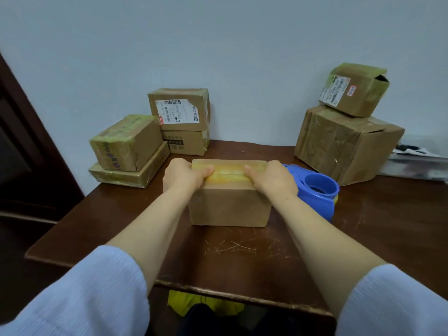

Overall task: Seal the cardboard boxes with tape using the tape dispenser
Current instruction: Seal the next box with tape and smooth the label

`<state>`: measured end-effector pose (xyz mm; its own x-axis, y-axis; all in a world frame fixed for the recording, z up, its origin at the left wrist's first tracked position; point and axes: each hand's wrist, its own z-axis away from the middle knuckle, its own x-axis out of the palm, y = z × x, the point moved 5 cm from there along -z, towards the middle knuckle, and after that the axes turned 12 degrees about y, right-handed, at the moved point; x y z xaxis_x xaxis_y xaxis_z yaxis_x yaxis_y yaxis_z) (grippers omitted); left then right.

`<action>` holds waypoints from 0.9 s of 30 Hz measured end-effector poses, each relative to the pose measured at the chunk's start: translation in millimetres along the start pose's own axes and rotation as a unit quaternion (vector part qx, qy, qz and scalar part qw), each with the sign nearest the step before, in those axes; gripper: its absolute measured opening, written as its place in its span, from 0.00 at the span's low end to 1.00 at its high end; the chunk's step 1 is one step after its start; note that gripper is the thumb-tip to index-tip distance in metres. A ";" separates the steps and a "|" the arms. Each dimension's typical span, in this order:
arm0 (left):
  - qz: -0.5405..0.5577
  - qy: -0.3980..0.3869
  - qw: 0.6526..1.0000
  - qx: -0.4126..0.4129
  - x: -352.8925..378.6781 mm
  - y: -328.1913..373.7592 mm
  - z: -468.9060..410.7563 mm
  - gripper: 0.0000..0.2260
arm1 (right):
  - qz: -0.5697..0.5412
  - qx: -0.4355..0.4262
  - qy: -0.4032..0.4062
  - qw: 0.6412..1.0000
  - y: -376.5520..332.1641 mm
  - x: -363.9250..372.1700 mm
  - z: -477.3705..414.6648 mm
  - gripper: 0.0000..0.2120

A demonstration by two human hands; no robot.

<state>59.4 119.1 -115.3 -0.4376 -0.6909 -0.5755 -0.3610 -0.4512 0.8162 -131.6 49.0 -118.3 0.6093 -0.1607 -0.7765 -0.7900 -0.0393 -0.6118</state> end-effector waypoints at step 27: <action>0.186 -0.005 0.975 -0.123 -0.2 -26.8 -11.6 0.19 | -0.142 0.056 -0.010 0.988 19.5 1.4 -6.7 0.19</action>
<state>78.7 124.8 -136.5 -0.5085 -0.8280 -0.2365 0.0328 -0.2931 0.9555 -146.5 41.4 -130.3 0.8073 -0.1385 -0.5737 -0.5756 0.0302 -0.8172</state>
